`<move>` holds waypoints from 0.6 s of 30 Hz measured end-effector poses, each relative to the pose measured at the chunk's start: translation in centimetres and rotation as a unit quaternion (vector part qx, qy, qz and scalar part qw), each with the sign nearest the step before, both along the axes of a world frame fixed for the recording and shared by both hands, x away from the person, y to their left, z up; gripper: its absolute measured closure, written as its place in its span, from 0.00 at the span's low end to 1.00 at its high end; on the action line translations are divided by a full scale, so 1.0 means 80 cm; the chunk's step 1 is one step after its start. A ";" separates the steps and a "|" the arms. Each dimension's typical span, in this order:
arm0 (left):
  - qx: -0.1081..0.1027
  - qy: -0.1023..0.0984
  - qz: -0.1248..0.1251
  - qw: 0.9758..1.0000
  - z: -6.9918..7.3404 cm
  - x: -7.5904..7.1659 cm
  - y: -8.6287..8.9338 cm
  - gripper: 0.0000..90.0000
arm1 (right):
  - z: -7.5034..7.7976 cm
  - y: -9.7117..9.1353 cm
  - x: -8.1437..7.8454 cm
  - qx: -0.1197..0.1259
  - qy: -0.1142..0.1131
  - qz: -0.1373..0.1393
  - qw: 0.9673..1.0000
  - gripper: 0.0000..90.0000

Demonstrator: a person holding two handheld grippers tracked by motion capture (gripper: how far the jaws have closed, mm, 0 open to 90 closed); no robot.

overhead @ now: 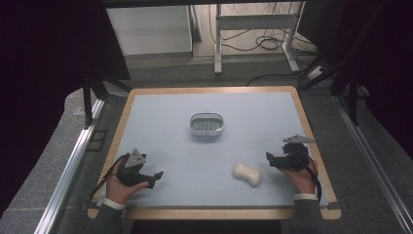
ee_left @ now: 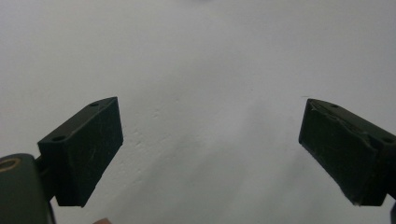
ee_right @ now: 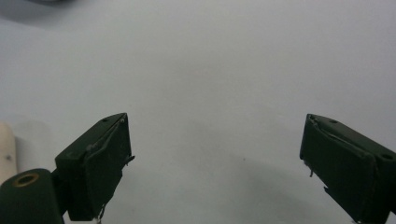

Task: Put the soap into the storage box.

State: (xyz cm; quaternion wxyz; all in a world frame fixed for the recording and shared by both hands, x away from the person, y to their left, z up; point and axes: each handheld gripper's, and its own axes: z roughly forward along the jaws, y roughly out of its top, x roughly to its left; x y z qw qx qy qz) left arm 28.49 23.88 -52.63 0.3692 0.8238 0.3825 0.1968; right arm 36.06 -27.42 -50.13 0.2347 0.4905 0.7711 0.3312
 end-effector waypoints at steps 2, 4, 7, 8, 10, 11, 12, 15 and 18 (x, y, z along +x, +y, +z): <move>-0.001 0.000 0.000 1.000 0.000 0.000 0.001 0.08 | 0.002 -0.001 -0.001 0.002 -0.002 -0.002 1.000 0.10; -0.002 0.000 -0.001 1.000 0.000 0.001 0.001 0.08 | 0.004 -0.003 -0.003 0.002 -0.006 -0.001 1.000 0.10; -0.001 0.001 -0.002 1.000 0.000 0.001 0.000 0.08 | 0.007 -0.007 -0.005 0.004 -0.008 -0.002 1.000 0.10; -0.001 0.001 -0.002 1.000 0.000 0.001 0.000 0.08 | 0.008 -0.008 -0.006 0.007 -0.008 -0.003 1.000 0.10; 0.000 0.001 -0.003 1.000 0.000 0.001 -0.001 0.08 | 0.009 -0.009 -0.006 0.006 -0.008 -0.006 1.000 0.10; 0.001 0.002 -0.004 1.000 -0.001 0.001 -0.001 0.08 | 0.010 -0.012 -0.005 0.007 -0.001 -0.008 1.000 0.10; 0.001 0.002 -0.004 1.000 -0.001 0.001 -0.001 0.08 | 0.010 -0.012 -0.005 0.007 -0.001 -0.008 1.000 0.10; 0.002 0.003 -0.005 1.000 -0.002 0.002 -0.003 0.08 | 0.010 -0.015 -0.004 0.013 0.005 -0.002 1.000 0.10; 0.002 0.003 -0.005 1.000 -0.002 0.002 -0.002 0.07 | 0.013 -0.016 -0.005 0.012 0.002 0.001 1.000 0.11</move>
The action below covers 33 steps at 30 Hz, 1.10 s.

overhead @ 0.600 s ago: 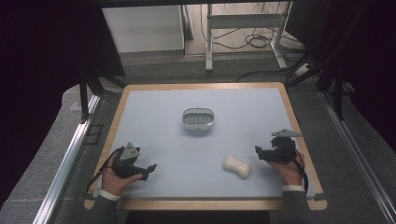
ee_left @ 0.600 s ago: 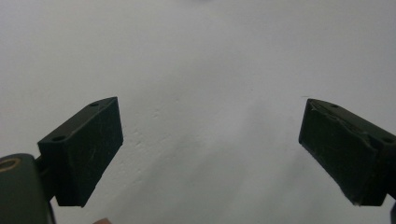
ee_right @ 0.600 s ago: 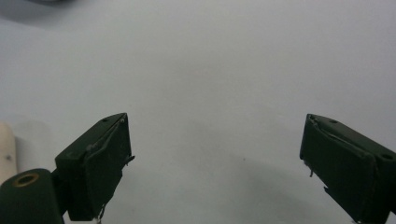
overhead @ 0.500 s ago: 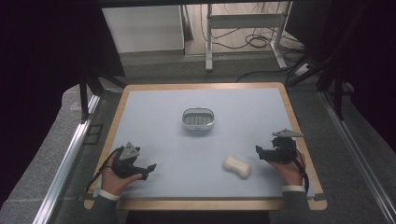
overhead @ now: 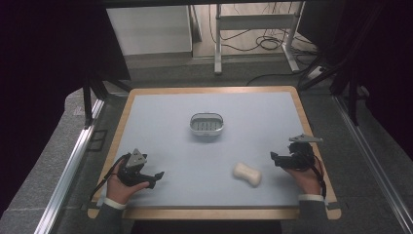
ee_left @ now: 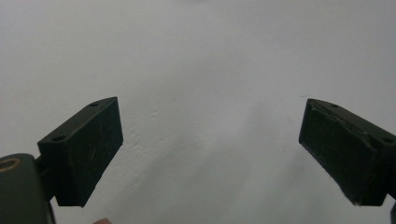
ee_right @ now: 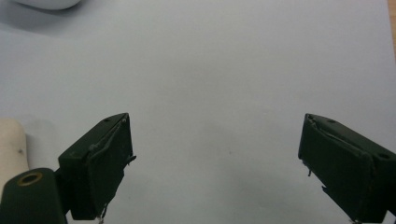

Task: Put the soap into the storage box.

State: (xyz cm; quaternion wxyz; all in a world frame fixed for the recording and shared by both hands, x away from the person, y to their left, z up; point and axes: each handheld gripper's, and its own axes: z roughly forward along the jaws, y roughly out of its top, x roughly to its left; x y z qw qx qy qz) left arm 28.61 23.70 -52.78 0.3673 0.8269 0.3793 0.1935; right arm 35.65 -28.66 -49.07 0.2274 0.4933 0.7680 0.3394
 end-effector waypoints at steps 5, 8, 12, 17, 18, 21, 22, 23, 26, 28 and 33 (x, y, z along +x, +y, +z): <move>0.000 0.000 0.000 1.000 0.000 0.000 0.000 0.08 | 0.007 -0.004 -0.004 -0.001 -0.009 0.009 1.000 0.13; 0.001 0.002 -0.002 1.000 0.000 0.000 0.000 0.07 | 0.011 -0.006 -0.006 0.000 -0.016 0.009 1.000 0.14; 0.002 0.002 -0.003 1.000 -0.001 0.000 0.000 0.07 | 0.014 -0.008 -0.009 0.003 -0.013 0.016 1.000 0.17; 0.004 0.004 -0.004 1.000 -0.002 0.001 -0.001 0.07 | 0.024 -0.011 -0.014 0.005 -0.023 0.028 0.999 0.22; 0.004 0.004 -0.004 1.000 -0.002 0.001 -0.001 0.07 | 0.024 -0.011 -0.014 0.005 -0.023 0.028 0.999 0.22; 0.004 0.004 -0.004 1.000 -0.002 0.001 -0.001 0.07 | 0.031 -0.012 -0.018 0.007 -0.027 0.034 0.999 0.26; 0.004 0.004 -0.004 1.000 -0.002 0.001 -0.001 0.07 | 0.031 -0.012 -0.018 0.007 -0.027 0.034 0.999 0.26; 0.004 0.004 -0.003 1.000 -0.002 0.001 -0.001 0.07 | 0.033 -0.013 -0.019 0.005 -0.028 0.034 0.999 0.26; 0.006 0.004 -0.002 1.000 0.001 -0.001 0.001 0.07 | 0.038 -0.011 -0.021 0.003 -0.031 0.043 0.999 0.27; 0.005 0.004 -0.001 1.000 0.002 -0.002 0.001 0.07 | 0.041 -0.009 -0.021 0.010 -0.029 0.047 0.998 0.27; 0.006 0.005 -0.001 1.000 0.001 -0.004 0.001 0.07 | 0.048 -0.004 -0.021 0.014 -0.030 0.052 0.998 0.27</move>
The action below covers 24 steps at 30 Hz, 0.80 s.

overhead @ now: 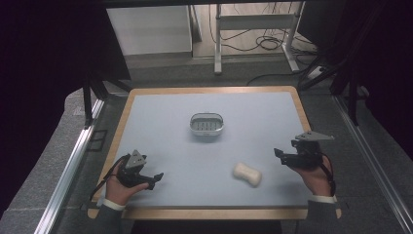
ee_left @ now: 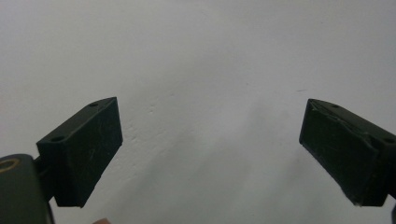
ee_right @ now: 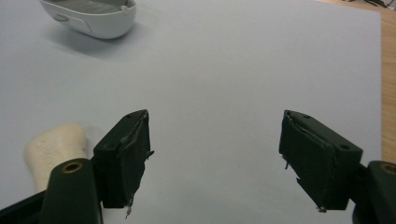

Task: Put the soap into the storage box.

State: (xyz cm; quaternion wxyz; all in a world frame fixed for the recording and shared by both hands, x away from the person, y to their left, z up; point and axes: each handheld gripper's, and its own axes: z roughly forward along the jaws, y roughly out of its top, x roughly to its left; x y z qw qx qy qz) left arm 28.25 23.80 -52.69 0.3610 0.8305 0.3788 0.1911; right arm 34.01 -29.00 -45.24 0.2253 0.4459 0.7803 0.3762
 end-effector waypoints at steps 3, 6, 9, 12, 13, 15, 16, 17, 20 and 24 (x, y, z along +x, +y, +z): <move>-0.004 0.000 0.000 1.000 0.001 0.000 0.002 0.07 | 0.004 0.006 -0.001 0.010 0.007 0.022 1.000 0.26; -0.006 0.000 0.001 1.000 0.001 0.000 0.003 0.07 | 0.007 0.016 -0.001 -0.011 0.024 0.042 0.999 0.25; -0.011 -0.001 0.002 1.000 0.002 -0.001 0.003 0.07 | 0.014 0.024 -0.001 -0.027 0.038 0.060 0.997 0.25; -0.010 -0.001 0.001 1.000 0.002 -0.001 0.003 0.07 | 0.016 0.028 -0.001 -0.037 0.045 0.070 0.996 0.25; -0.010 -0.001 0.001 1.000 0.002 -0.001 0.003 0.07 | 0.014 0.033 0.000 -0.051 0.055 0.077 0.994 0.25; -0.010 0.000 0.001 1.000 0.002 -0.001 0.003 0.07 | 0.011 0.036 0.001 -0.059 0.062 0.081 0.993 0.25; -0.010 0.000 0.001 1.000 0.002 -0.001 0.003 0.07 | 0.009 0.037 0.001 -0.058 0.064 0.083 0.993 0.25; -0.009 0.000 0.001 1.000 0.001 -0.001 0.002 0.07 | 0.007 0.038 0.002 -0.057 0.067 0.086 0.992 0.25; -0.005 0.002 0.000 1.000 0.000 0.000 0.001 0.07 | 0.002 0.042 0.003 -0.065 0.076 0.092 0.991 0.25; -0.004 0.003 -0.001 1.000 -0.001 0.000 0.000 0.07 | 0.001 0.046 0.004 -0.070 0.081 0.099 0.989 0.25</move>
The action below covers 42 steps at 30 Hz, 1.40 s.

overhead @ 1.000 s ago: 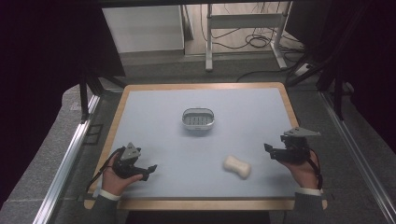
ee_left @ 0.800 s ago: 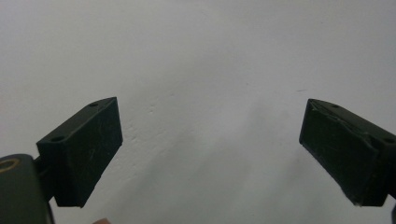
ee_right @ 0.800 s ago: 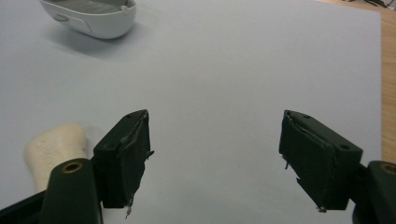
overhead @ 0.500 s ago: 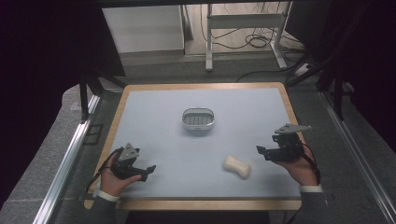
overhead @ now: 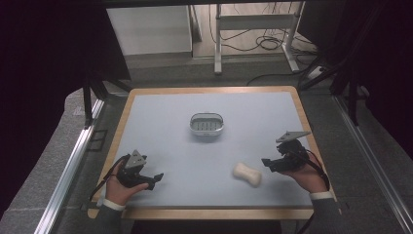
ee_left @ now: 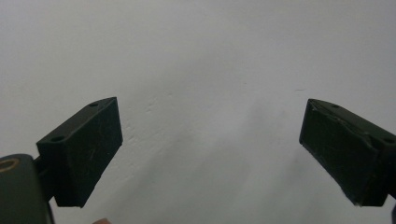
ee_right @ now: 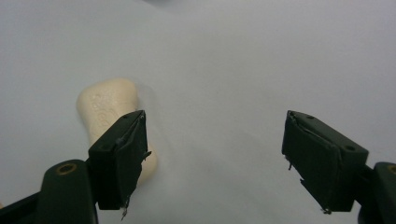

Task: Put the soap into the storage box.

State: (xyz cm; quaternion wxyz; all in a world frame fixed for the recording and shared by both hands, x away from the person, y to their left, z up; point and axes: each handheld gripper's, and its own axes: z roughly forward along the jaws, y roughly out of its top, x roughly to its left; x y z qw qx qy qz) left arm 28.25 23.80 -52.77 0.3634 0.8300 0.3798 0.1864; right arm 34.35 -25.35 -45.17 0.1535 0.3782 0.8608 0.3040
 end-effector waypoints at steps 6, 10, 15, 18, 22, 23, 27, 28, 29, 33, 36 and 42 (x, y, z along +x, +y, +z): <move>0.001 0.001 -0.001 1.000 0.000 0.000 -0.001 0.07 | 0.002 0.016 -0.001 -0.005 0.019 0.023 1.000 0.25; 0.002 0.002 -0.002 1.000 -0.001 0.000 -0.001 0.07 | 0.001 0.027 -0.003 -0.019 0.032 0.039 0.999 0.25; 0.002 0.002 -0.002 1.000 0.000 0.000 -0.001 0.07 | 0.000 0.036 -0.003 -0.020 0.044 0.051 0.998 0.25; 0.001 0.001 -0.002 1.000 0.000 0.000 0.000 0.07 | -0.002 0.043 -0.004 -0.027 0.050 0.059 0.997 0.25; 0.003 0.003 -0.003 1.000 -0.002 0.000 -0.002 0.07 | -0.006 0.052 -0.005 -0.038 0.059 0.071 0.995 0.25; 0.004 0.004 -0.003 1.000 -0.002 0.000 -0.002 0.07 | -0.007 0.054 -0.005 -0.040 0.059 0.074 0.995 0.25; 0.004 0.004 -0.004 1.000 -0.002 0.000 -0.002 0.07 | -0.009 0.062 -0.005 -0.049 0.068 0.080 0.993 0.25; 0.004 0.003 -0.004 1.000 -0.002 0.000 -0.002 0.07 | -0.009 0.062 -0.005 -0.049 0.068 0.080 0.993 0.25; 0.003 0.003 -0.003 1.000 -0.002 0.000 -0.002 0.07 | -0.010 0.063 -0.005 -0.050 0.068 0.084 0.993 0.25; 0.001 0.002 -0.001 1.000 -0.001 0.000 0.000 0.07 | -0.014 0.070 -0.004 -0.060 0.078 0.093 0.991 0.25; 0.002 0.003 -0.002 1.000 -0.001 0.000 -0.001 0.07 | -0.016 0.073 -0.004 -0.064 0.082 0.096 0.990 0.25; 0.001 0.002 -0.002 1.000 -0.001 0.000 -0.001 0.07 | -0.022 0.084 -0.002 -0.078 0.092 0.106 0.987 0.26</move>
